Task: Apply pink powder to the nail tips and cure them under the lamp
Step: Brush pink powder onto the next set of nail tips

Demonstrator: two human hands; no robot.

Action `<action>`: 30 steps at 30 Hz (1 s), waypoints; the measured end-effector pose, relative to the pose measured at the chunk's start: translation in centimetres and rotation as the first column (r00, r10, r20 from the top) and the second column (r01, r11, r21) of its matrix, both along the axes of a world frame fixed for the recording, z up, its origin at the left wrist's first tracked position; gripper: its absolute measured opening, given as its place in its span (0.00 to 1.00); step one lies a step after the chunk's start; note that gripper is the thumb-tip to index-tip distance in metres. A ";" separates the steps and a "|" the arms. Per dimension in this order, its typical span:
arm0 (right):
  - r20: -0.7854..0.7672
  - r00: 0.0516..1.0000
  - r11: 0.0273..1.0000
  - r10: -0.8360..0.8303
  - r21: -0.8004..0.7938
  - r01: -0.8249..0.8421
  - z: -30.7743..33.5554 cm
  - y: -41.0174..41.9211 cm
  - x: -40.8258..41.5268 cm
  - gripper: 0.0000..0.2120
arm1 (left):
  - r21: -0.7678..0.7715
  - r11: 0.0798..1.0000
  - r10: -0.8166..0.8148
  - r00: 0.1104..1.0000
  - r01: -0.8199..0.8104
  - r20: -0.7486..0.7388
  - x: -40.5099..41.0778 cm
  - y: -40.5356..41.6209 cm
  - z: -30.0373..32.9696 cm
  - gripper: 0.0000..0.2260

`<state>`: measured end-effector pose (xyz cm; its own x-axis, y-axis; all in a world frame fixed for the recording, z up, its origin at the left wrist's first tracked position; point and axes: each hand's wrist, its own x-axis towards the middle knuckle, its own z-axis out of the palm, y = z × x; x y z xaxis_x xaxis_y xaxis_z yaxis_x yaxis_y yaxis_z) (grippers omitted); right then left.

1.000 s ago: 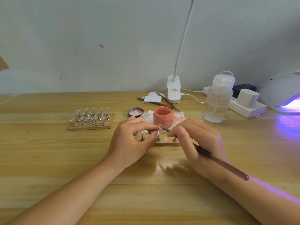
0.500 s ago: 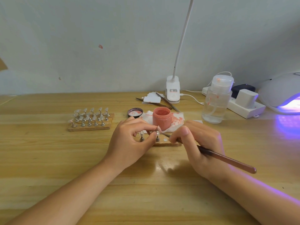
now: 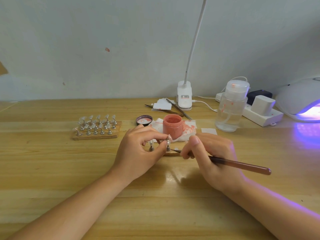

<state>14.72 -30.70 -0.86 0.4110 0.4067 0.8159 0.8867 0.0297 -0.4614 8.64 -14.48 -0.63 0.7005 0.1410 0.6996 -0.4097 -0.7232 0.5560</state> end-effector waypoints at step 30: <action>-0.021 0.998 0.997 -0.056 0.045 0.057 0.3 0.1 -0.1 0.25 | 0.047 0.999 -0.001 1.000 0.001 -0.004 0.0 0.1 0.1 0.04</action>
